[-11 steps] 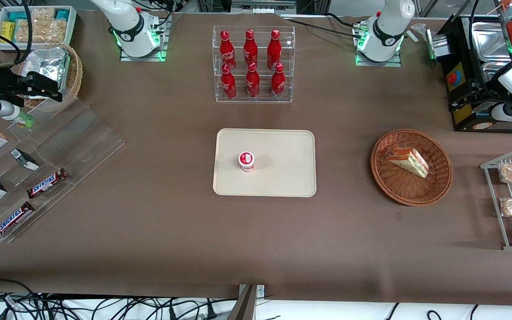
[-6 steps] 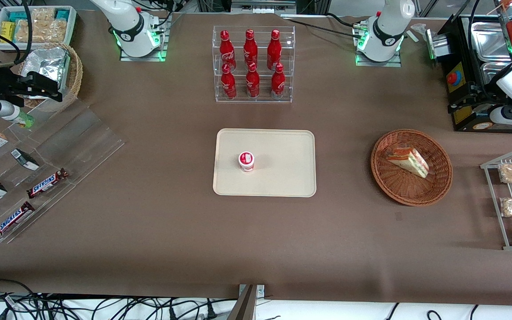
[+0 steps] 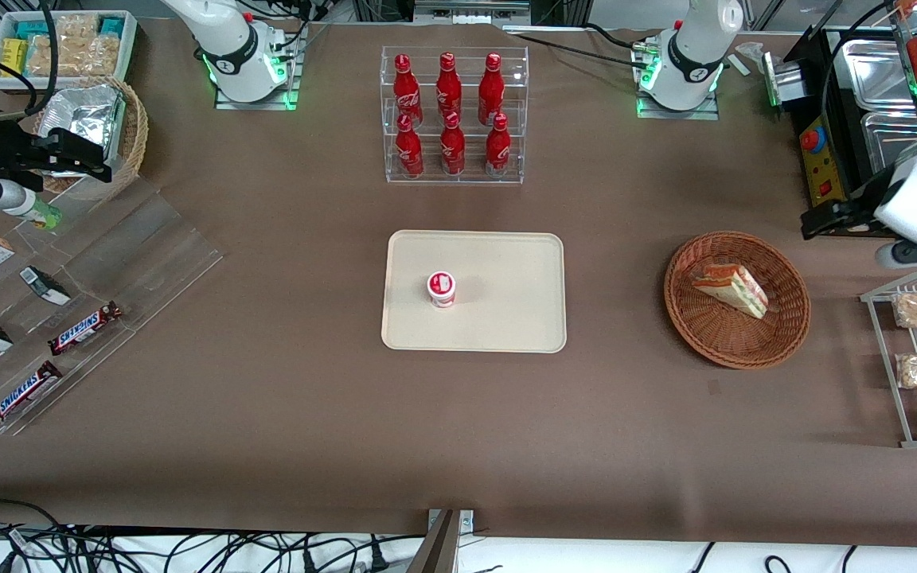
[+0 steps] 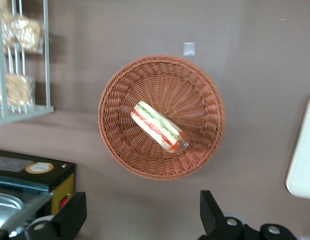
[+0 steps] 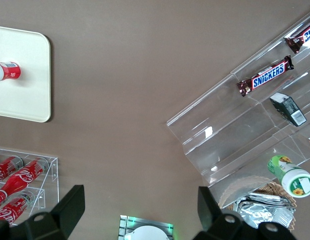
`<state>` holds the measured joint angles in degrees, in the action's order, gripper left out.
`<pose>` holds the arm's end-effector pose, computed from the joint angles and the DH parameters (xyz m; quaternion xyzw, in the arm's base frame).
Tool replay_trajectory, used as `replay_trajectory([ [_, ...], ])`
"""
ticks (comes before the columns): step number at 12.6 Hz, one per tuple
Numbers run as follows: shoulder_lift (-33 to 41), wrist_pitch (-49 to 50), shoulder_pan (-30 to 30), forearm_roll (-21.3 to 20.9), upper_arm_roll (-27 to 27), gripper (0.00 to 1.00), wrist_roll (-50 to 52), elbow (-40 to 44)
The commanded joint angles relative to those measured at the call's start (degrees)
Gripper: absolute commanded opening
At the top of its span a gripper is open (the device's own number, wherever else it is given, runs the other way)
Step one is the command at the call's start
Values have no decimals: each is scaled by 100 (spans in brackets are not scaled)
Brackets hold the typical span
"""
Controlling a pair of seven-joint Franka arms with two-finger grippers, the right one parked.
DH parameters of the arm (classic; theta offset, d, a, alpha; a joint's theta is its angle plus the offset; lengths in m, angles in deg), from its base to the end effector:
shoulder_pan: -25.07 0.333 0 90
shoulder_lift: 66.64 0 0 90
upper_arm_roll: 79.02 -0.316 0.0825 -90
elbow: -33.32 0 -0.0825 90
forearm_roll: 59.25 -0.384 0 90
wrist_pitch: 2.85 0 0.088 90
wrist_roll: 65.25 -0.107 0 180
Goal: Place sandwich from basket to tray
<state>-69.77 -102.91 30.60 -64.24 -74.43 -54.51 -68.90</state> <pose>0.5694 0.0180 0.5077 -0.9939 -0.0920 0.0424 0.0441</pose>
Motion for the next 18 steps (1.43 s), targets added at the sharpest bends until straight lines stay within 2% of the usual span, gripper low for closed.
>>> replay_trajectory([
  [1,120,-617,89,-178,33,100,1066,-675],
  [4,111,-1608,291,-178,42,100,2044,-1500],
  [9,-144,-3420,282,-178,112,100,3635,-2600],
  [16,-750,-4713,221,-178,112,100,4243,-3023],
  [18,-899,-4969,221,-379,112,100,4357,-3094],
])
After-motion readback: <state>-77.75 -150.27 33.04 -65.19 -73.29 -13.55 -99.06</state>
